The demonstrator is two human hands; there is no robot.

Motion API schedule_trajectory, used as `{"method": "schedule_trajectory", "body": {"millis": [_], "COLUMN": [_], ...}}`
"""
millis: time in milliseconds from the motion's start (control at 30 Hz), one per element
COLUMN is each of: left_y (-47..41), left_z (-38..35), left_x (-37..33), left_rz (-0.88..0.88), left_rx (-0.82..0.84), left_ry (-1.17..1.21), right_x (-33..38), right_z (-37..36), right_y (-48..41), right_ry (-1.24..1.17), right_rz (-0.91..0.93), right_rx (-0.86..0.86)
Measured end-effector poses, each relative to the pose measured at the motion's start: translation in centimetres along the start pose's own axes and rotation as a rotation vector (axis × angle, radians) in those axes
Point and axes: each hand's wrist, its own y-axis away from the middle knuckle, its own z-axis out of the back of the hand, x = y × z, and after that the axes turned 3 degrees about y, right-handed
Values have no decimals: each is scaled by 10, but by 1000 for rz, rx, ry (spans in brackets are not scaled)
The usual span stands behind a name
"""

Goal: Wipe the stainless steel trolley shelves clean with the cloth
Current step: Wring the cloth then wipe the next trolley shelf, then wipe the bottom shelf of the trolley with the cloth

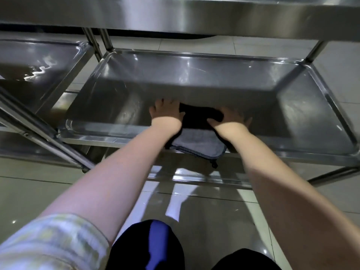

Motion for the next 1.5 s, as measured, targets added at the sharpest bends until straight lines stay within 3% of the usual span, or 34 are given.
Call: {"method": "schedule_trajectory", "body": {"millis": [67,233,433,533,700,833,967,1133,1233,1400,1500], "left_y": [-6,1,60,92,132,155,172,170,151,63,19], "left_z": [2,34,92,99,62,1,-75,-151,-173,-216,-260], "left_x": [8,-2,-23,-44,-80,-100,-108,-114,-117,-143,-140], "left_rz": [-78,-163,-431,-580,-752,-837,-940,-926,-970,-719,-472], "left_rx": [89,77,-289,-335,-281,-129,61,330,334,170,144], "left_ry": [14,184,314,234,324,394,240,77,96,289,203], "right_x": [9,10,-22,-51,-113,-174,-218,-254,-268,-286,-285], "right_z": [-1,32,89,105,99,65,3,-67,-79,-79,-109], "right_y": [5,20,102,143,186,214,233,222,193,67,0], "right_ry": [-106,-236,-358,-422,-386,-347,-389,-399,-394,-306,-75], "right_rz": [32,117,263,308,235,256,77,-82,-100,-167,-299], "right_rx": [-96,-137,-485,-596,-680,-591,-481,-306,-282,-347,-89]}}
